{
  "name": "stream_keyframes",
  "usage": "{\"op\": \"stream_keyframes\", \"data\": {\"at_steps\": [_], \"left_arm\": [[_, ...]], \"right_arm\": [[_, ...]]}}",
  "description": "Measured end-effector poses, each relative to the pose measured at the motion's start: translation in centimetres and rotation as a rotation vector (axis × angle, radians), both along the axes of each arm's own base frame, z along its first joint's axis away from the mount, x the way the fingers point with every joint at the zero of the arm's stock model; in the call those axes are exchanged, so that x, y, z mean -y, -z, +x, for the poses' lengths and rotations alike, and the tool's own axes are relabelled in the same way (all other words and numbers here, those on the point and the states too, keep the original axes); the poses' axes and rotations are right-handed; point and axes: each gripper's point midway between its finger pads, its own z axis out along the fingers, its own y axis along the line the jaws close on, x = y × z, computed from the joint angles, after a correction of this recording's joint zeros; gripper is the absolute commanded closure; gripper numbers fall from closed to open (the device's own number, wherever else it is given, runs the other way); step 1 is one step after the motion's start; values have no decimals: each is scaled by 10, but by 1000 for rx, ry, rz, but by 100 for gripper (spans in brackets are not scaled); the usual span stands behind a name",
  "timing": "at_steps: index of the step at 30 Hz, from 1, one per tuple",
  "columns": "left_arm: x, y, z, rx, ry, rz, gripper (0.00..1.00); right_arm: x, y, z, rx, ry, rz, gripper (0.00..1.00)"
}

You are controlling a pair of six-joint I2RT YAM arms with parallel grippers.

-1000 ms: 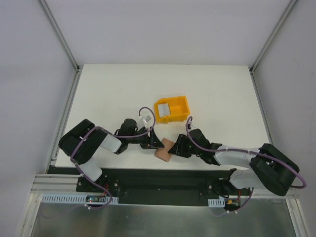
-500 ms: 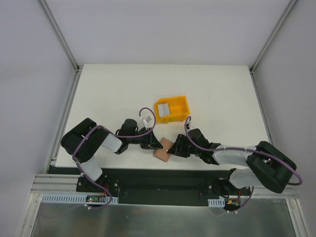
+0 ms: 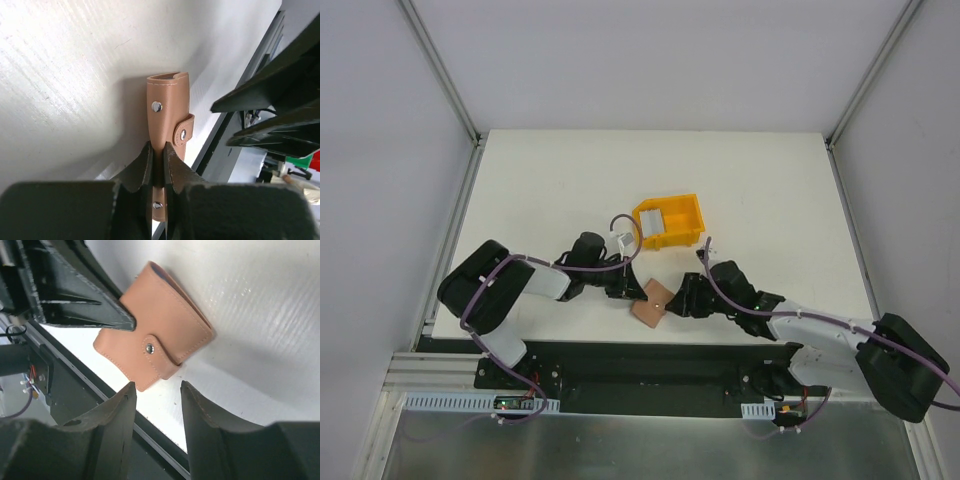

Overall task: Put the credit cards into the card holder
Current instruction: Open the card holder at the center of the board.

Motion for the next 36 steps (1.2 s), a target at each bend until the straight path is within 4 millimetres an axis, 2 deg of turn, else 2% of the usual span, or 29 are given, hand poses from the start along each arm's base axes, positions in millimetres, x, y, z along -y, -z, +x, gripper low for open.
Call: {"op": "stream_keyframes", "data": {"at_steps": [4,9,13,20,23,27,33,36], "left_arm": [[-2,-2,0,35,46,29,100],[-1,-3,-1,65,96,42,100],[-1,-3,-2,78,121,43,100],[-2,-3,-2,89,132,44,100],[-1,-4,-3,89,138,40,100],[-2,-4,-3,89,140,39,100],[-4,-3,-2,79,133,46,100],[-6,-1,-2,70,127,51,100]], "right_arm": [[0,-15,3,98,-81,-24,58],[-13,-25,14,137,-167,-46,59],[-18,-14,17,110,-221,-67,62],[-23,10,4,10,-309,-82,62],[-25,11,2,5,-336,-63,62],[-28,13,1,0,-365,-40,69],[-31,15,0,-12,-398,-6,73],[-34,15,-1,-15,-418,14,71]]}}
